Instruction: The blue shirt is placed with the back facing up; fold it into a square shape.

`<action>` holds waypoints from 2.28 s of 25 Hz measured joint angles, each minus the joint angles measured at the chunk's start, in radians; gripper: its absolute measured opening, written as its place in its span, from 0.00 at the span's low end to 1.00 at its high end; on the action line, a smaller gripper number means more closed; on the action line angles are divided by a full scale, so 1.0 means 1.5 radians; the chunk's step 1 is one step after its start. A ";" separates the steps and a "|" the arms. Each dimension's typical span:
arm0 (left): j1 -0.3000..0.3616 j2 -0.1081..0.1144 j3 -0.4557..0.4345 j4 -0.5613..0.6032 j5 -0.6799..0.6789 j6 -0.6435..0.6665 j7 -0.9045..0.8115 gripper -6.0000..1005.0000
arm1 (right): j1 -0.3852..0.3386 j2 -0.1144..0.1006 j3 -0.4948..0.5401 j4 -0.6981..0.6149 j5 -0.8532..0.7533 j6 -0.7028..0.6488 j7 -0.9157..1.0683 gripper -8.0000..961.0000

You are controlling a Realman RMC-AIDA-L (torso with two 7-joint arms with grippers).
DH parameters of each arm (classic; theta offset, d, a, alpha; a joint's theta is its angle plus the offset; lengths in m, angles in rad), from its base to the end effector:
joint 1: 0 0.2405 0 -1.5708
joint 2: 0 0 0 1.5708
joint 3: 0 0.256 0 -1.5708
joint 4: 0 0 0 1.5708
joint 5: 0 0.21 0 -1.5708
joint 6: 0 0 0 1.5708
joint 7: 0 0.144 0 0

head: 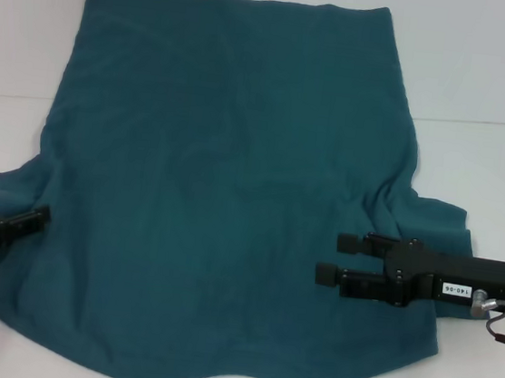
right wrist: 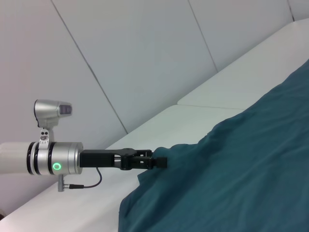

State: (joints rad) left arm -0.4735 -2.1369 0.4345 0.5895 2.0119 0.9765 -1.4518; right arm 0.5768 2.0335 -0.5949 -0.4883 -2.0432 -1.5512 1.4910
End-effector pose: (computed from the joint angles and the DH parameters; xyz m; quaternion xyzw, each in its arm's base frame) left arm -0.3575 0.3495 0.0114 -0.7880 -0.4279 -0.1909 0.3994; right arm 0.2714 0.3313 -0.0046 -0.9064 0.3142 0.2646 0.0990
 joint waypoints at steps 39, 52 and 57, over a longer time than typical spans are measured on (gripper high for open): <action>0.011 0.005 0.001 0.085 -0.014 -0.015 -0.076 0.02 | -0.007 0.005 0.020 0.006 0.001 0.000 -0.005 0.95; 0.005 0.010 0.000 0.145 -0.012 -0.020 -0.088 0.02 | -0.007 0.015 0.034 0.006 0.001 0.002 -0.006 0.95; 0.008 0.011 0.002 0.154 -0.011 -0.015 -0.094 0.02 | -0.007 0.017 0.034 0.004 0.002 0.007 -0.007 0.95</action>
State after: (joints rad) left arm -0.4617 -2.1209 0.4371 0.8200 1.9949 0.9545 -1.5931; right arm 0.5670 2.0586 -0.5441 -0.4819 -2.0400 -1.5415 1.4806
